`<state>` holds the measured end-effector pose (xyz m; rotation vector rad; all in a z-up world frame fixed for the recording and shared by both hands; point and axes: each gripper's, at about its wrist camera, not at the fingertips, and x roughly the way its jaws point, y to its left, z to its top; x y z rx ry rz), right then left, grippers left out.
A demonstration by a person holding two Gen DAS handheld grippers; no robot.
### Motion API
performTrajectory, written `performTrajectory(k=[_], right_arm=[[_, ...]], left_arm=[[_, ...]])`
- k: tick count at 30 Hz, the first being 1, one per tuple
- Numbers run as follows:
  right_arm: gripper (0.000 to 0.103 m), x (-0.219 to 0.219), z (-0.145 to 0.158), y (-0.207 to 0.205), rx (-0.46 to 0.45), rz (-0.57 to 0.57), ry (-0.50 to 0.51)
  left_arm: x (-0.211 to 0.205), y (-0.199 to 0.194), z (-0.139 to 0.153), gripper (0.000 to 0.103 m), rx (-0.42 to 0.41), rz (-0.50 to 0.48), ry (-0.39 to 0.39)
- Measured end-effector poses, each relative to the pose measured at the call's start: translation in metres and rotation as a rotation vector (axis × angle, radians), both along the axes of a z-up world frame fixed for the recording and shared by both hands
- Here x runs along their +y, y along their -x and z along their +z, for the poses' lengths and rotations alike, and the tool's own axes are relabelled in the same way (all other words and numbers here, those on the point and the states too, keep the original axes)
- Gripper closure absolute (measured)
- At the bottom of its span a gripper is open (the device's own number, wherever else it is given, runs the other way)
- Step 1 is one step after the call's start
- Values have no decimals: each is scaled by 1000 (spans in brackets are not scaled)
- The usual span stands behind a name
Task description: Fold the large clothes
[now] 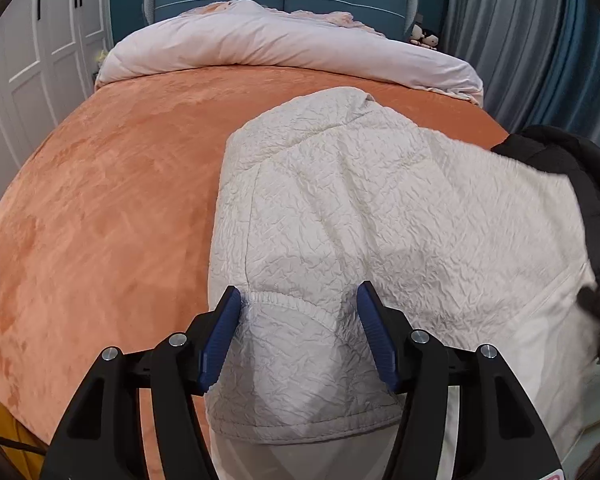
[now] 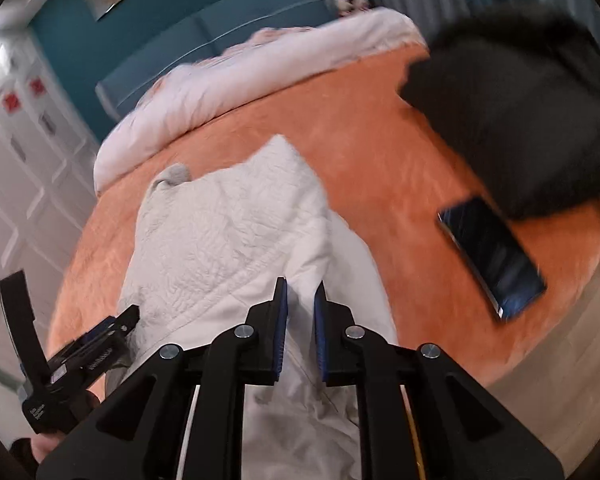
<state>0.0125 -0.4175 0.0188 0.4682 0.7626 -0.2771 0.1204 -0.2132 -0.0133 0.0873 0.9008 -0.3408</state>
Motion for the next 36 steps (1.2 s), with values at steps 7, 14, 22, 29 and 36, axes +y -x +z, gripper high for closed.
performTrajectory(k=[7, 14, 22, 29, 36], right_arm=[[91, -20, -4, -12, -22, -137, 34], [93, 5, 14, -21, -24, 23, 131], [99, 9, -66, -76, 124, 96, 88], [99, 21, -87, -80, 120, 107, 144], [100, 16, -107, -81, 100, 112, 100]], left_arm=[[-3, -6, -2, 46, -5, -3, -31], [-11, -3, -5, 46, -36, -4, -79], [-13, -6, -10, 44, -37, 10, -87], [-22, -6, -21, 43, -70, 25, -123], [-28, -7, -30, 43, -98, 32, -157]])
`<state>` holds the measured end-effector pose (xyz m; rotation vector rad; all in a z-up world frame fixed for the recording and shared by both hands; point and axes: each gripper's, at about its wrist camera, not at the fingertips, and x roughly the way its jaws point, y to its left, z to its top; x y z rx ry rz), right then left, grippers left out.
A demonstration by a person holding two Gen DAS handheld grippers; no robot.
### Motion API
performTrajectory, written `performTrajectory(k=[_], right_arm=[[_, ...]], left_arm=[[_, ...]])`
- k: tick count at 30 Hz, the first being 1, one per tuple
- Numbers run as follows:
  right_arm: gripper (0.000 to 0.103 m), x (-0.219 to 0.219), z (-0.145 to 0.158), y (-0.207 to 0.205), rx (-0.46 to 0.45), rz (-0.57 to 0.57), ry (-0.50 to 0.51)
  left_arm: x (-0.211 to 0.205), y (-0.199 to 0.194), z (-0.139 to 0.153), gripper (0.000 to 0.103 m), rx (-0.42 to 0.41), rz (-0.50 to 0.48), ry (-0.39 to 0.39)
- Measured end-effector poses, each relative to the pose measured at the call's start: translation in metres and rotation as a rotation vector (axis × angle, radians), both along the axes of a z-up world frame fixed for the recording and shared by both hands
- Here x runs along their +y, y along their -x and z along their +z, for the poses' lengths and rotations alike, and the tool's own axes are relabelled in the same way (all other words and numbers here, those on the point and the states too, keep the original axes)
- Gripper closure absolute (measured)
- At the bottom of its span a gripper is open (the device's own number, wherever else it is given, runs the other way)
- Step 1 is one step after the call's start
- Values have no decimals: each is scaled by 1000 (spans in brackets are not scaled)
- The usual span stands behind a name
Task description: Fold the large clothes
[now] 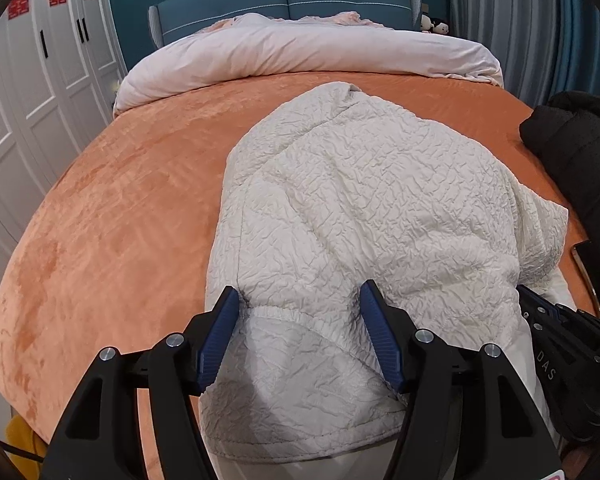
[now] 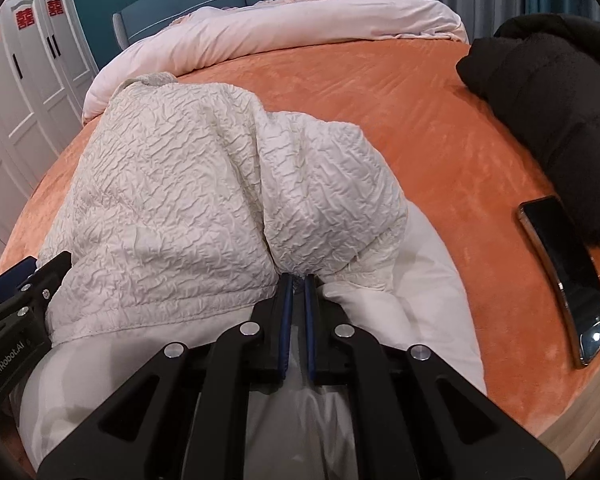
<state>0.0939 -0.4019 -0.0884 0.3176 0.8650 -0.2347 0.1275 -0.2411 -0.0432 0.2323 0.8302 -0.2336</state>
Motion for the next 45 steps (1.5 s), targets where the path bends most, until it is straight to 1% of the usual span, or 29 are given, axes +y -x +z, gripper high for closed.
performTrajectory(k=[10, 14, 16, 17, 18, 19, 20, 21, 23, 24, 25, 26, 27, 28, 29, 31, 32, 34, 36, 37, 39, 41, 42, 44, 45], right_arm=[[100, 2, -7, -5, -2, 3, 2], [100, 1, -4, -5, -8, 7, 11], [100, 0, -1, -4, 1, 15, -3], [99, -2, 4, -3, 16, 14, -18], [97, -6, 15, -1, 46, 3, -59], [94, -9, 30, 7, 53, -2, -119], [94, -8, 42, 15, 33, 5, -157], [94, -1, 62, 29, -1, 36, -188], [94, 22, 87, 51, -15, 106, -160], [94, 34, 91, 60, -5, 139, -156], [94, 43, 91, 65, 8, 166, -167], [94, 58, 84, 72, 43, 208, -191], [94, 69, 76, 76, 72, 229, -192], [95, 79, 68, 80, 95, 241, -171], [97, 91, 55, 83, 116, 247, -127], [97, 99, 41, 85, 121, 250, -106], [97, 101, 34, 84, 121, 249, -104], [97, 100, 30, 80, 130, 253, -107], [97, 99, 36, 77, 161, 269, -104], [97, 96, 44, 77, 171, 267, -106], [96, 81, 74, 82, 106, 222, -96], [95, 58, 92, 91, 56, 137, -59], [93, 46, 91, 90, 59, 103, -60], [91, 27, 73, 86, 112, 53, -76], [92, 16, 48, 84, 177, 28, -106]], left_arm=[[-5, -2, -18, 42, -52, 14, -31], [-6, -1, -18, 42, -64, 18, -30], [-2, -2, -13, 42, -54, 17, -13], [1, -2, -10, 41, -46, 13, -5], [6, -2, -2, 41, -32, 3, 3], [11, 0, 5, 40, -19, -4, 6], [16, 4, 12, 40, -2, -9, 11], [24, 10, 20, 40, 23, -13, 31], [42, 23, 35, 40, 52, -18, 85], [52, 32, 41, 38, 65, -26, 113], [58, 40, 44, 37, 74, -35, 124], [64, 49, 45, 37, 85, -42, 121], [66, 56, 42, 37, 96, -48, 114], [67, 61, 40, 37, 108, -52, 110], [69, 65, 34, 37, 126, -56, 104], [71, 71, 16, 36, 174, -60, 69], [71, 71, 7, 35, 191, -61, 62], [71, 73, -1, 32, 181, -58, 39], [69, 73, -2, 29, 169, -58, 26], [69, 73, 0, 29, 168, -56, 31], [68, 76, 4, 29, 158, -55, 27], [66, 78, 5, 29, 148, -59, 14], [66, 79, 5, 29, 147, -56, 16], [67, 80, 5, 29, 151, -49, 24], [67, 78, 5, 29, 153, -49, 26]])
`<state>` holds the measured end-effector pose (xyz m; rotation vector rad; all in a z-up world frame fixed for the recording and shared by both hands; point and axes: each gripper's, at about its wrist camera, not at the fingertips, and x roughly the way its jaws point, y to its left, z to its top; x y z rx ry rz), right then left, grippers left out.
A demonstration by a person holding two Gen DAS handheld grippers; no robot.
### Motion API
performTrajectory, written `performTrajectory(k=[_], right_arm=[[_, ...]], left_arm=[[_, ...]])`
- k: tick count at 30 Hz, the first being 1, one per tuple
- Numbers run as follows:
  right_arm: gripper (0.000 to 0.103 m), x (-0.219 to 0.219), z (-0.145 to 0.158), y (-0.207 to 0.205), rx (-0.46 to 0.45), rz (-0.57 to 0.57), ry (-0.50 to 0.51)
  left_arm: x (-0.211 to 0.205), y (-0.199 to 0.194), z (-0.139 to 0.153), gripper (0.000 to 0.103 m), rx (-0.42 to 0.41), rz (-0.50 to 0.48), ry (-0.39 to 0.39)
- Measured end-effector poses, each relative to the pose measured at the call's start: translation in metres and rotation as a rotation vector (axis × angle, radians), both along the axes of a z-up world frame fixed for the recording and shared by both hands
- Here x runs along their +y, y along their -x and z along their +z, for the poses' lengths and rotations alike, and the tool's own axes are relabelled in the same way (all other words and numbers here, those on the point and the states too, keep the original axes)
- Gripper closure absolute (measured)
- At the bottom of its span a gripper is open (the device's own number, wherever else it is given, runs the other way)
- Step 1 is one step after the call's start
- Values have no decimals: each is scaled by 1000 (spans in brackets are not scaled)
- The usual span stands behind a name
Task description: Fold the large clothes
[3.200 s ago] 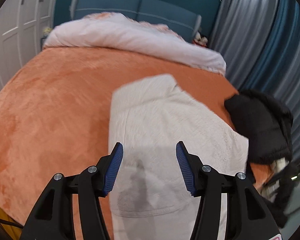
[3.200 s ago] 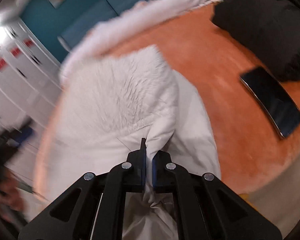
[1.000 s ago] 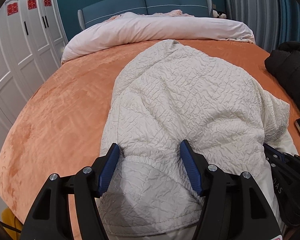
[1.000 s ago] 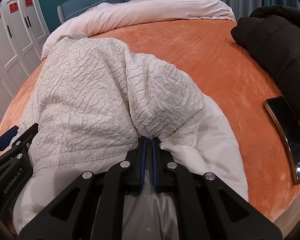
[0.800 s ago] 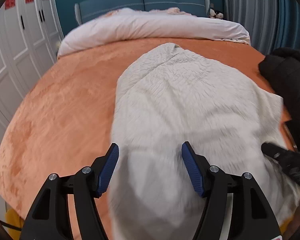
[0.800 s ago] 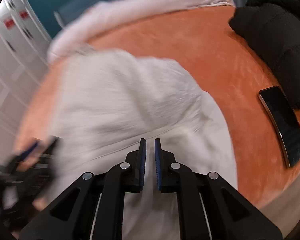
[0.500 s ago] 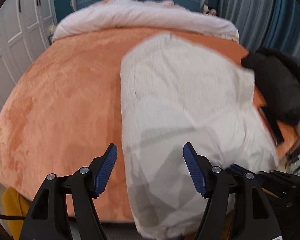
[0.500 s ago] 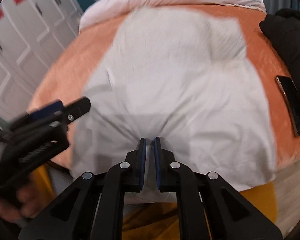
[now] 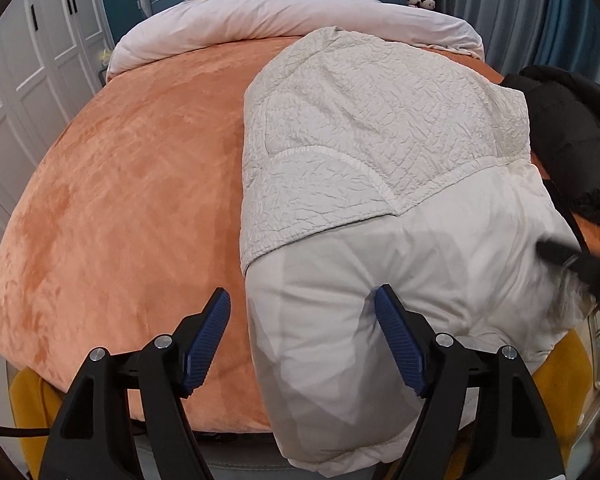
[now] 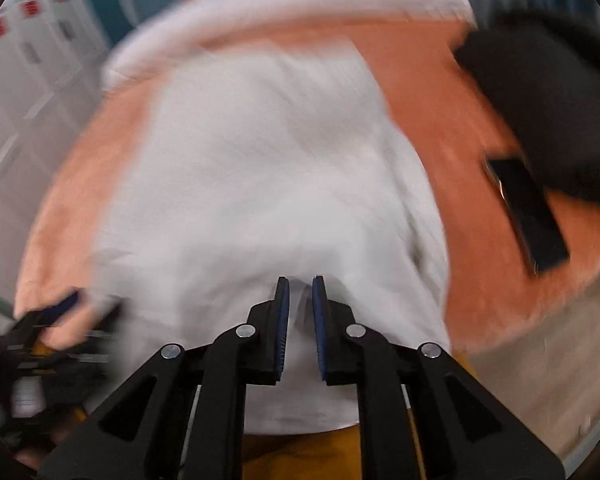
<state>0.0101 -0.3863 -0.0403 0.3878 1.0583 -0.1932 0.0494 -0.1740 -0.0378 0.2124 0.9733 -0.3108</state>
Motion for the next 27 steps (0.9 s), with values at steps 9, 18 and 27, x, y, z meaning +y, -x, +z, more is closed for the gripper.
performTrajectory(k=[9, 18, 27], right_arm=[[58, -29, 33, 34, -157, -109, -33], [41, -73, -10, -2, -65, -168, -182], [35, -81, -47, -11, -36, -154, -352]], left_arm=[[12, -14, 12, 26, 84, 53, 100], [36, -66, 14, 19, 206, 201, 317], [38, -83, -5, 5, 236, 212, 365]])
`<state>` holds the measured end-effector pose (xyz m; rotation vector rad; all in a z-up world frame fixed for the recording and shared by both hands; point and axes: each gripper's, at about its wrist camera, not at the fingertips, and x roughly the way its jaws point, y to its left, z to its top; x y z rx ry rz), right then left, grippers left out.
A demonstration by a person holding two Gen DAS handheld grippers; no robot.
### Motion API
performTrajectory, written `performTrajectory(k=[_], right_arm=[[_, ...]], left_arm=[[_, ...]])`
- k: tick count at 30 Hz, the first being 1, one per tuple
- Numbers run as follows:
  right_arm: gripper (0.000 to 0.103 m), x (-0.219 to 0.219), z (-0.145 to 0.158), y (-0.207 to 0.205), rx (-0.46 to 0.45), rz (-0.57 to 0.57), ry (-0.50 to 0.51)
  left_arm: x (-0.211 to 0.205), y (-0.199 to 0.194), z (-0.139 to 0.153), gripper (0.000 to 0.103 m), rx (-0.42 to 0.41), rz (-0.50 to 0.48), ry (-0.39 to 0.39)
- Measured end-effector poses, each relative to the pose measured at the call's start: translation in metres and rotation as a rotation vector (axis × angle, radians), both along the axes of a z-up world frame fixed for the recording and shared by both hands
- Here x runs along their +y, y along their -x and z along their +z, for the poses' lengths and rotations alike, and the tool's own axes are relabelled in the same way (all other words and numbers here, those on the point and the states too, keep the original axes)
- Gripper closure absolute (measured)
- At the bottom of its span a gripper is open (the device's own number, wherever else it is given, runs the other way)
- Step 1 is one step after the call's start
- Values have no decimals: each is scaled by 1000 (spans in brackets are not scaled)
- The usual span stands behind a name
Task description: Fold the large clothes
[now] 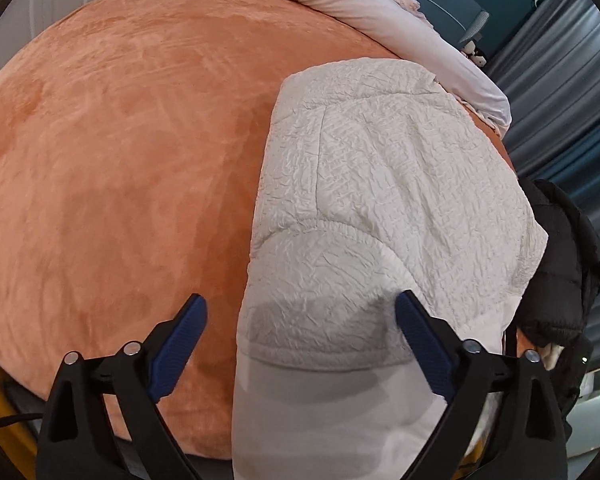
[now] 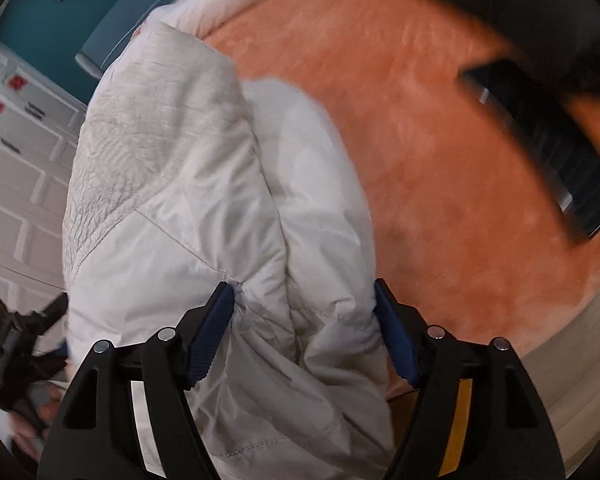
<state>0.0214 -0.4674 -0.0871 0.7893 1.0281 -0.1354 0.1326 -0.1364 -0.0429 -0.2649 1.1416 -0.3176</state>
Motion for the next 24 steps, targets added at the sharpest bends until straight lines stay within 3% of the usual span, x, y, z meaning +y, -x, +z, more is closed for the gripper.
performTrajectory(k=[2, 4, 6, 7, 10, 13, 15, 17, 19, 20, 22, 24], right_arm=[[38, 1, -6, 1, 9, 6, -73], [37, 16, 3, 0, 10, 87, 14], [26, 19, 4, -3, 12, 99, 85], [14, 13, -2, -5, 29, 73, 75], [6, 0, -19, -11, 37, 22, -42], [5, 11, -15, -22, 26, 69, -11], [6, 14, -16, -26, -2, 88, -50], [11, 15, -20, -28, -30, 95, -112], [40, 14, -22, -29, -62, 111, -192], [52, 16, -21, -31, -71, 111, -207], [67, 27, -7, -31, -96, 134, -162], [74, 45, 11, -31, -133, 157, -116]], left_arm=[[3, -3, -2, 5, 7, 1, 11], [6, -6, -1, 5, 7, 6, 14], [5, -7, -2, 5, 4, -5, 15], [4, -8, -4, 5, 3, -5, 16], [0, -10, -8, 5, 0, 2, 31], [2, -20, -21, 5, 21, -3, 107], [7, -31, -38, 5, 87, 5, 234], [13, -42, -52, 5, 170, 15, 354], [13, -47, -50, 6, 182, -13, 369], [11, -46, -44, 13, 166, -31, 359], [6, -44, -23, 23, 87, -92, 315], [7, -45, -4, 31, 22, -133, 295]])
